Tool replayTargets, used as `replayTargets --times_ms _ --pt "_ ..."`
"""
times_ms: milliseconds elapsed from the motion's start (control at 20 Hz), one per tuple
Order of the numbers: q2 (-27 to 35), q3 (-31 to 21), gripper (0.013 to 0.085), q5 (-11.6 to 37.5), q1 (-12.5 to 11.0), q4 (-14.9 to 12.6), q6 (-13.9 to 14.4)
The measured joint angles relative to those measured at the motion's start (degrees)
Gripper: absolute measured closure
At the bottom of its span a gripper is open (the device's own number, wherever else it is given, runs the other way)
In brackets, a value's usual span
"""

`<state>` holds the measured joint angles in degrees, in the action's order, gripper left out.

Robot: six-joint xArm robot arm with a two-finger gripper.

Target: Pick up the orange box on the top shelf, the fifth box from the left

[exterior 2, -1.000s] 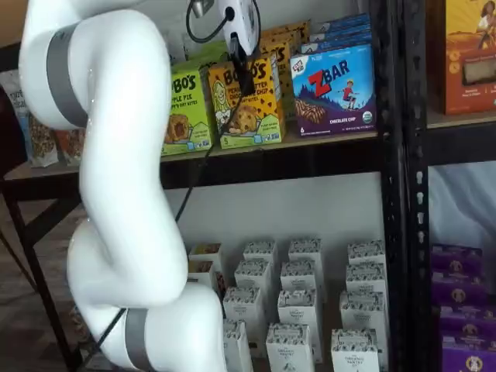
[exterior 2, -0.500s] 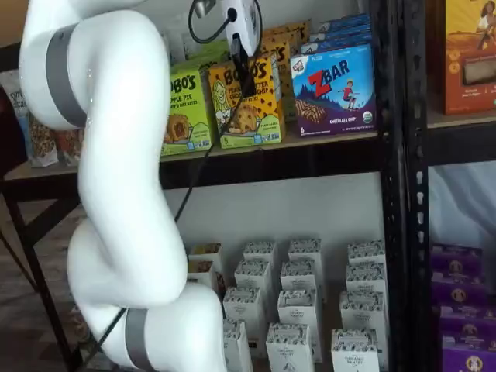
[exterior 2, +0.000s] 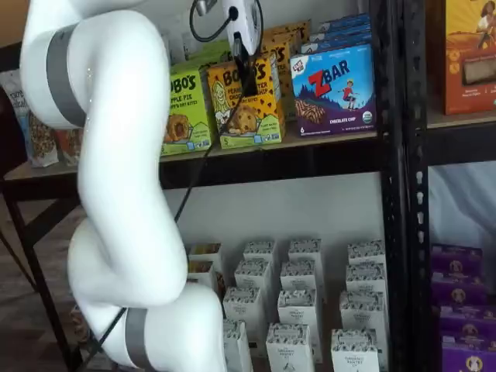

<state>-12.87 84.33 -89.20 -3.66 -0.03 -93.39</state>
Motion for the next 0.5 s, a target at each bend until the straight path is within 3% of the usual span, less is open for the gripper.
replayTargets --times_ms 350,500 --pt "0.1 0.5 0.0490 -0.3 -0.6 0.7 -0.5" --pt "0.6 1.1 0.0490 -1.2 -0.7 0.6 -0.6"
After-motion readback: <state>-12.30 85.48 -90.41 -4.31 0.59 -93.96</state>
